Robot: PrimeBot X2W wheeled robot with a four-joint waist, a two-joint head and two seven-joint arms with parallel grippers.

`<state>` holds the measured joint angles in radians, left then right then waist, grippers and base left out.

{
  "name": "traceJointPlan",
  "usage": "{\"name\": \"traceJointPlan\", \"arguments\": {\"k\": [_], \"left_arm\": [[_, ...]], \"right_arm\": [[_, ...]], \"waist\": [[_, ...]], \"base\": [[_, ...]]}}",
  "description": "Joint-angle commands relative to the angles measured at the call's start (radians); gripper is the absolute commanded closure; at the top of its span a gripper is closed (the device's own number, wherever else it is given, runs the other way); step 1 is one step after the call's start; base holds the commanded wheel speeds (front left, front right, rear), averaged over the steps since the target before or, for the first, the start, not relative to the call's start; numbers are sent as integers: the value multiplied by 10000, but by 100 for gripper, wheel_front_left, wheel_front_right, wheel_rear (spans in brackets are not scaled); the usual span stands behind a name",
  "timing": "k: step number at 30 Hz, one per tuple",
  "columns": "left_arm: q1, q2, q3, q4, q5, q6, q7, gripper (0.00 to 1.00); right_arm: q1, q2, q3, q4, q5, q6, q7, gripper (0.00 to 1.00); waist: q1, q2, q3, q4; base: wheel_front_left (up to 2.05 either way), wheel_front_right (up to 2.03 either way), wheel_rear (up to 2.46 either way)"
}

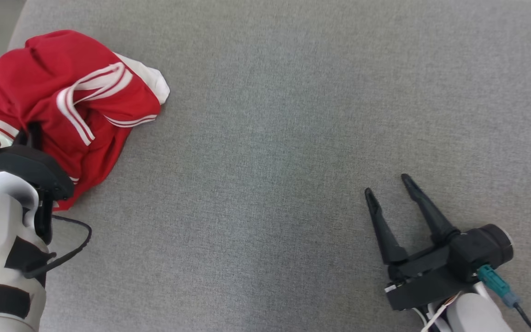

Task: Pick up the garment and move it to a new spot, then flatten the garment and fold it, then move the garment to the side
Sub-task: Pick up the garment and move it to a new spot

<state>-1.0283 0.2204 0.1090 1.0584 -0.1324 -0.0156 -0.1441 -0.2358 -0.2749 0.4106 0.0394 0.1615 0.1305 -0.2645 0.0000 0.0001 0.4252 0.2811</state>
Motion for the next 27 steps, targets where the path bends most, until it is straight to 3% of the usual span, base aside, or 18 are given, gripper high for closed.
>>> {"name": "traceJointPlan", "arguments": {"k": [1,14,27], "left_arm": [[-10,103,-5,-45,-93,-43,-363,100],[583,192,87,-1401,-579,-611,-974,100],[1201,-112,-353,-4336,-931,-838,483,100]], "right_arm": [[78,169,76,85,101,4,-13,0],[525,803,141,328,338,4,-12,0],[1312,1504,129,539,500,4,-13,0]], "waist": [[0,-1,-324,-93],[0,-1,-1935,-533],[0,-1,-3740,-1584]], "base": [[0,0,0],[0,0,0],[0,0,0]]}}
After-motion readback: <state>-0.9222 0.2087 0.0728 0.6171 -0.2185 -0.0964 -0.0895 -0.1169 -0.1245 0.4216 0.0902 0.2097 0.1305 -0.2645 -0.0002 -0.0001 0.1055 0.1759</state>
